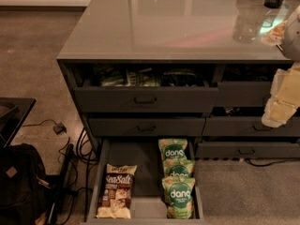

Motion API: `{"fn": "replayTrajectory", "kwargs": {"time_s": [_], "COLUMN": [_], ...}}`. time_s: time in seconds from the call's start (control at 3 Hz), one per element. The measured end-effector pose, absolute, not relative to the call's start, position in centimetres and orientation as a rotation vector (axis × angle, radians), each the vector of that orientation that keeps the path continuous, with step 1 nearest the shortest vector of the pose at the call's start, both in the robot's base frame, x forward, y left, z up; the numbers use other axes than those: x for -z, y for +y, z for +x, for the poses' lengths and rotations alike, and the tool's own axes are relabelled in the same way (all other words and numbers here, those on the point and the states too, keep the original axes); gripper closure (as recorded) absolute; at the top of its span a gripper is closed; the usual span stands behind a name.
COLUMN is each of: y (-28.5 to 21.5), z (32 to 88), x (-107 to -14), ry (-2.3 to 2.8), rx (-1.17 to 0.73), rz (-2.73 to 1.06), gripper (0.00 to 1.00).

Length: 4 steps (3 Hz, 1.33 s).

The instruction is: Pick brown chip bag from bottom drawer and place on counter

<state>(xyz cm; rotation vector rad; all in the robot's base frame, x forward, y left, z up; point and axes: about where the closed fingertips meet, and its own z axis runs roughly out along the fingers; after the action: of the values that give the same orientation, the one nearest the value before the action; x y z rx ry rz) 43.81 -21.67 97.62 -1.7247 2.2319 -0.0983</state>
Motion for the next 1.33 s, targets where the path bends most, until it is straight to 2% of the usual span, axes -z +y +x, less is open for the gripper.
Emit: {"fn": "replayTrajectory", "kwargs": {"time_s": [0.67, 1.0, 1.33], "y": [-20.7, -17.6, -12.9], "z": [43.6, 43.2, 43.0], "x": [-96.5, -91.0, -81.8], "ry": [2.199, 2.096, 1.962], "rx": [0.067, -0.088, -0.365], "rz": [-1.746, -1.808, -1.830], "gripper": [0.00, 0.00, 0.00]}}
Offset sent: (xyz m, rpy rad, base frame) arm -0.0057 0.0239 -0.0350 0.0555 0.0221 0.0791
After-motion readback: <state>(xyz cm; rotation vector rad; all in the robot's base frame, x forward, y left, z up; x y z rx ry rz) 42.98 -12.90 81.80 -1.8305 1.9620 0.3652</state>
